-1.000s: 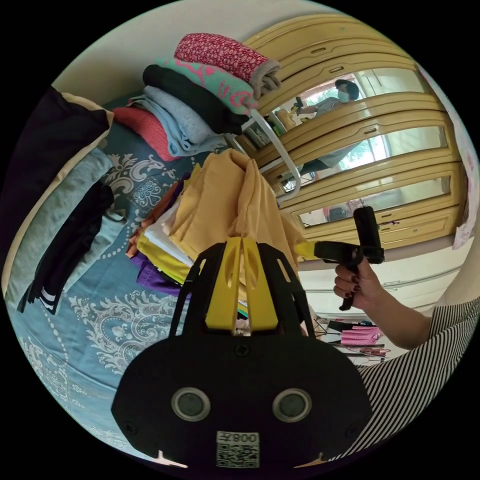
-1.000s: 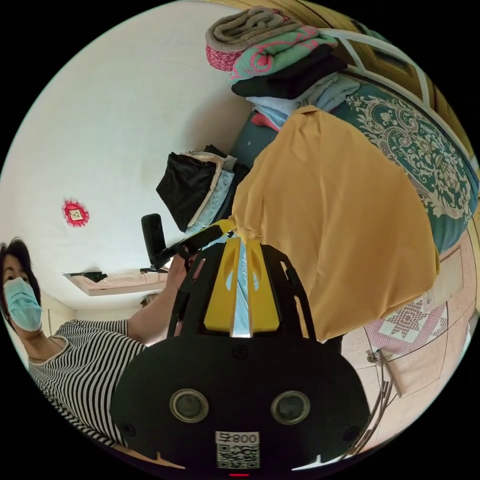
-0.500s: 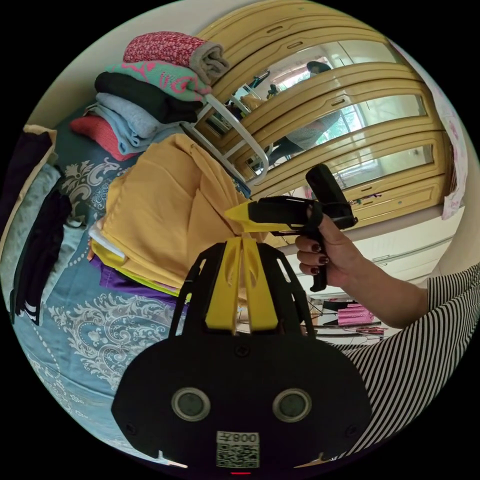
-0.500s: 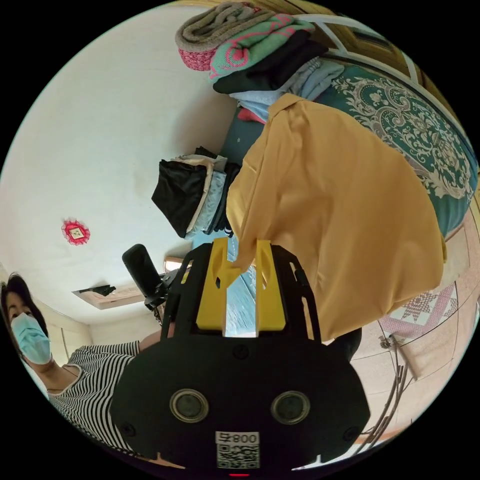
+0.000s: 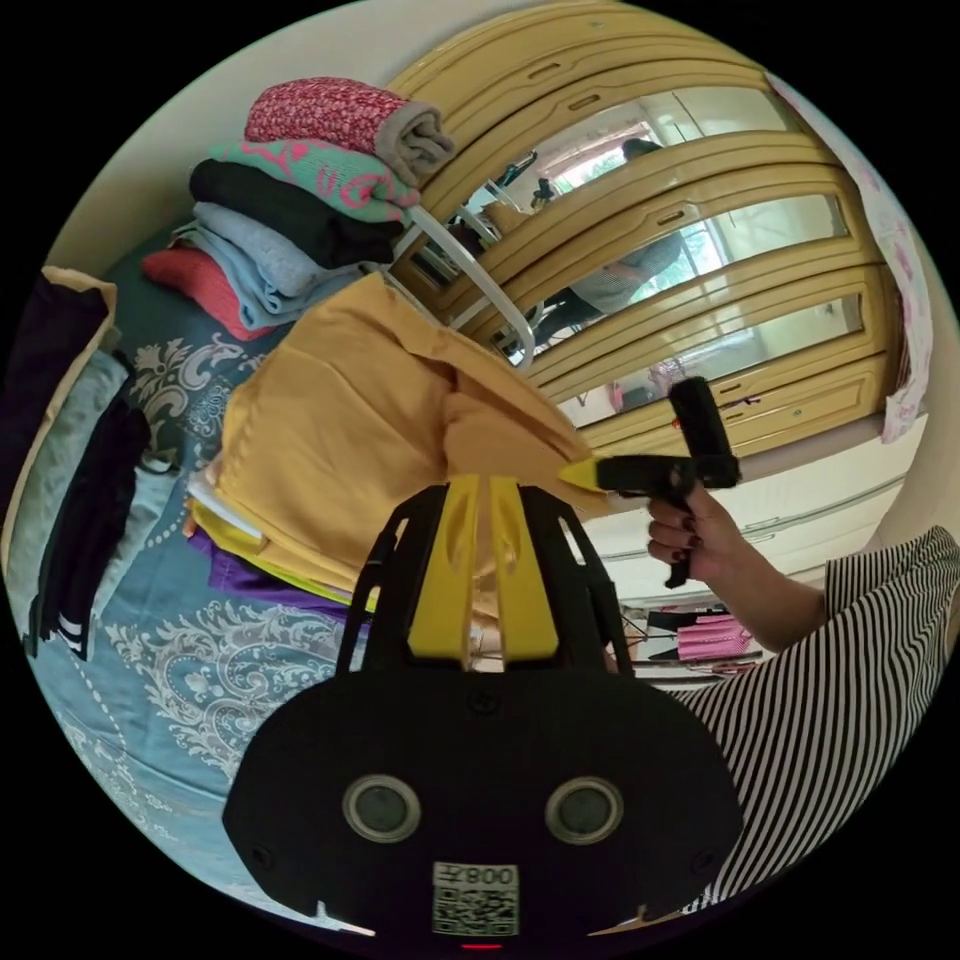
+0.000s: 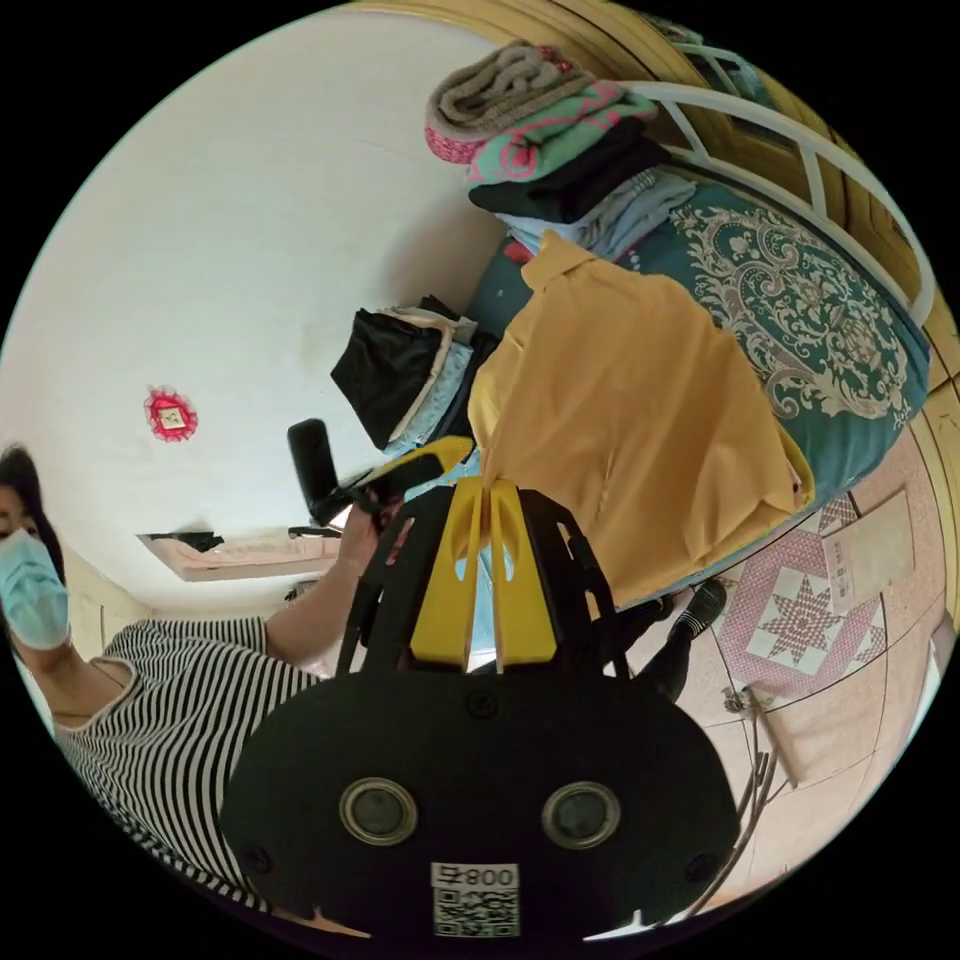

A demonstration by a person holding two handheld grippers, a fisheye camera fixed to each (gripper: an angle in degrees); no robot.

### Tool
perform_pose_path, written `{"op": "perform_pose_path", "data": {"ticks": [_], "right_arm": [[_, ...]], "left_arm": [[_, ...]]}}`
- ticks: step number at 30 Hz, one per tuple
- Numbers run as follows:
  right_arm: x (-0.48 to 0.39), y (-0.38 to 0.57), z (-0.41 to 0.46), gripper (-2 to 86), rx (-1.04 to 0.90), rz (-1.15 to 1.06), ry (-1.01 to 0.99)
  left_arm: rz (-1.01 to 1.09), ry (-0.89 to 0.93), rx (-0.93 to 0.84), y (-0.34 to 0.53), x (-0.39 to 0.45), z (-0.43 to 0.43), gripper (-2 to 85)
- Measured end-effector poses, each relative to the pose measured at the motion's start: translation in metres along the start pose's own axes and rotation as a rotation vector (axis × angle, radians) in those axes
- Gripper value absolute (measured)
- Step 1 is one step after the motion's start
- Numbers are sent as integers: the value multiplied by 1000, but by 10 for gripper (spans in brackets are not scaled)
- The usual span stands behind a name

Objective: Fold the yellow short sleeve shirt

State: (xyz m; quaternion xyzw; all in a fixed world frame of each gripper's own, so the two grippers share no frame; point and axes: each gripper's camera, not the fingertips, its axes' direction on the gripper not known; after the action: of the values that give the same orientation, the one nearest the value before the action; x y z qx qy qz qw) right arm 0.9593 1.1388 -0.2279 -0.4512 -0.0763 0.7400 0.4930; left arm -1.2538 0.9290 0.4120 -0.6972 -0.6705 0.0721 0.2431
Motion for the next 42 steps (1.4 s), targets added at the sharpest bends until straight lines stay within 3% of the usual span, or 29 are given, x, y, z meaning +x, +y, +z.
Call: {"op": "perform_pose_path", "data": {"ticks": [17,27,34,42], "right_arm": [[60,123,-114,10,67,70,-42],[85,145,-162,11,120,77,-55],[102,155,-184,11,123,93,-65],[114,164,-202,11,114,107,-60]], "left_arm": [[178,-226,-38,-112,73,10,51],[283,-481,-220,-166,90,37,54],[357,-429,-254,-190,112,55,61],[186,-390,-247,-217,88,66,71]]}}
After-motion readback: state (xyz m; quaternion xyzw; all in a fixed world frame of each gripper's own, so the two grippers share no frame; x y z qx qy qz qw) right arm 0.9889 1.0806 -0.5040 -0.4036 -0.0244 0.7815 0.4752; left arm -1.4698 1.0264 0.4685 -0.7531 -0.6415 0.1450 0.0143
